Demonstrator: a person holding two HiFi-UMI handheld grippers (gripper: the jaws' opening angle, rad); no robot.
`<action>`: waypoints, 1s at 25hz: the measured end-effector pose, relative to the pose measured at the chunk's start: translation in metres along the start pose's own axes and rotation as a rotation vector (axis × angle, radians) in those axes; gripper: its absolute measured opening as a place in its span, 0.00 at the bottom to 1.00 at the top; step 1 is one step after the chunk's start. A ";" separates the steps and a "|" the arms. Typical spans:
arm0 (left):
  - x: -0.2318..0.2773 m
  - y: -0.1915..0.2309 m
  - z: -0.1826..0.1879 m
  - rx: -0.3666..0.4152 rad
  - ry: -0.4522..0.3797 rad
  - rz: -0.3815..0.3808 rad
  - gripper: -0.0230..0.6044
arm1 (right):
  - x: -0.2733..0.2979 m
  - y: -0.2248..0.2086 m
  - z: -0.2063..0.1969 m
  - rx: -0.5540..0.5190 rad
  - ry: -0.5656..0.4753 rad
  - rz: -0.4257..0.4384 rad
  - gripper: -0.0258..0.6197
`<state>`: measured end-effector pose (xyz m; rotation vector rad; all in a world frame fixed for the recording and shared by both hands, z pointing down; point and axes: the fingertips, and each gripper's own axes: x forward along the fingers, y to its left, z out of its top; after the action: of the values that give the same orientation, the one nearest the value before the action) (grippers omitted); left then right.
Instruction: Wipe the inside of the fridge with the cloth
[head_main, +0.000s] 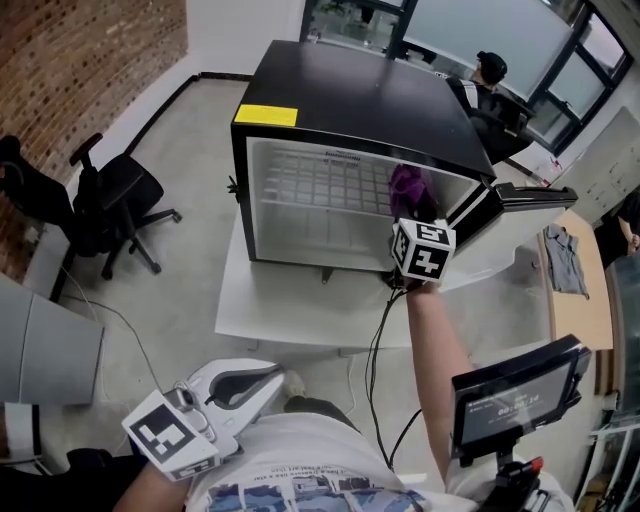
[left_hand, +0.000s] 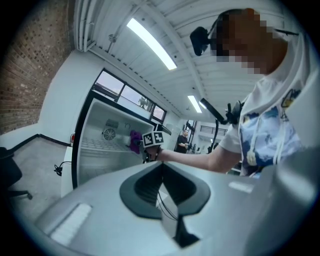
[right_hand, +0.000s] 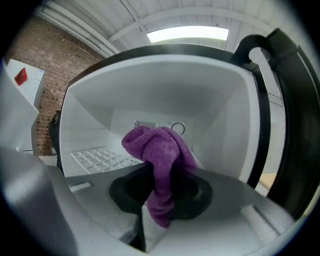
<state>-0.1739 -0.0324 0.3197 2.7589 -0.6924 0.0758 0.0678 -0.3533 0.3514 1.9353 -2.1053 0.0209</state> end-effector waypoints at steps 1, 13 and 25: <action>0.000 0.000 0.000 0.000 0.001 0.002 0.05 | 0.002 0.002 -0.005 0.005 0.011 0.004 0.16; -0.015 0.007 -0.001 -0.010 -0.001 0.080 0.05 | 0.020 0.084 -0.008 0.025 0.016 0.161 0.16; -0.041 0.011 -0.005 -0.021 -0.014 0.176 0.05 | 0.026 0.180 0.010 0.017 -0.011 0.333 0.16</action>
<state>-0.2146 -0.0214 0.3222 2.6755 -0.9330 0.0860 -0.1120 -0.3627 0.3791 1.5739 -2.4165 0.0963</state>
